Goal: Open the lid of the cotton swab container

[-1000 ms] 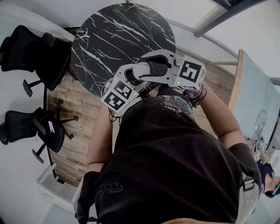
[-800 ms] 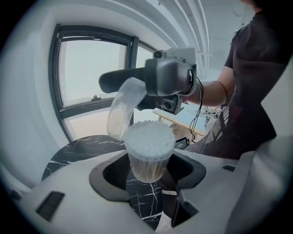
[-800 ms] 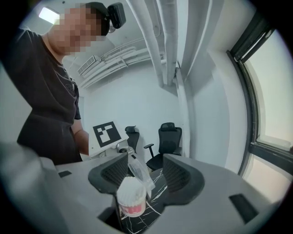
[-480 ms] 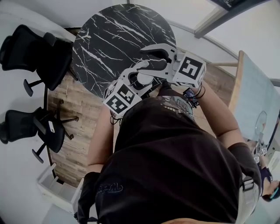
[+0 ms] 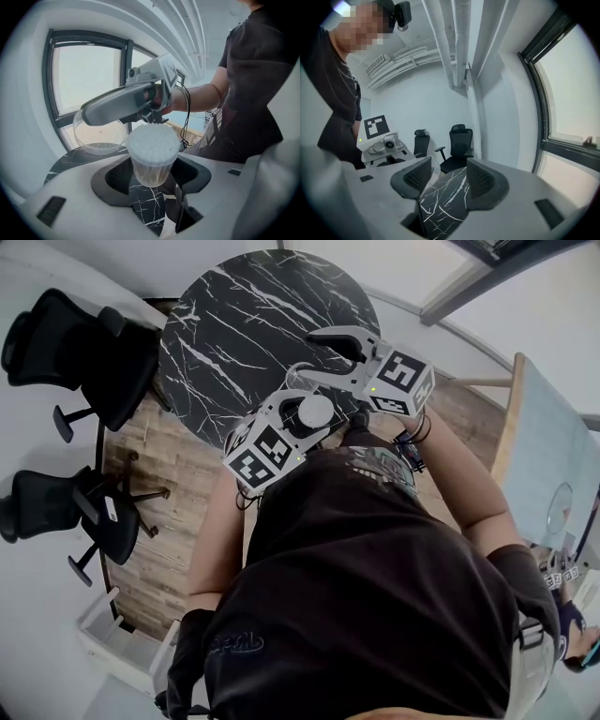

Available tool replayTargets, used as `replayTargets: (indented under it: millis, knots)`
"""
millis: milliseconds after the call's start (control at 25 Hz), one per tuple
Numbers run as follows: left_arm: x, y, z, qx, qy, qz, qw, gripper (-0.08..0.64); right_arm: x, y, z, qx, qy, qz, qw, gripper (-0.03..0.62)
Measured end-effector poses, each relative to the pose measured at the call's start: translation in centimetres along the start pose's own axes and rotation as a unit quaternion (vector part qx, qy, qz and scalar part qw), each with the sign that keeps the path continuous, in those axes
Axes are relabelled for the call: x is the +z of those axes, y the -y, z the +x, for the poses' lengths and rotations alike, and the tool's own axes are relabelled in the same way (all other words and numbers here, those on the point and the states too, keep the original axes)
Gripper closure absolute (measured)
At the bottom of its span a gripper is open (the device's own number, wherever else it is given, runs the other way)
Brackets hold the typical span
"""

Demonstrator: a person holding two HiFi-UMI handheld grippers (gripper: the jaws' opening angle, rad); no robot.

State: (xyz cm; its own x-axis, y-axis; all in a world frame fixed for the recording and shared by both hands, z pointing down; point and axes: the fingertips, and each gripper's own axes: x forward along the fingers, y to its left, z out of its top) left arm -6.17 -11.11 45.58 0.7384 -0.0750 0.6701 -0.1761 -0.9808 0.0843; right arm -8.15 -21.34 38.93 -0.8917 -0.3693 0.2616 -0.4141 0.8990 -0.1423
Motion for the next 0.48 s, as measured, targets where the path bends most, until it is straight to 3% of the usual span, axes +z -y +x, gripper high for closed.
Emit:
replayTargets:
  millis: [480]
  knots:
    - [-0.07,0.46,0.07,-0.003,0.005,-0.01,0.9999,0.301,-1.06,0.03,0.21,-0.008,-0.009,0.004,1.0,0.344]
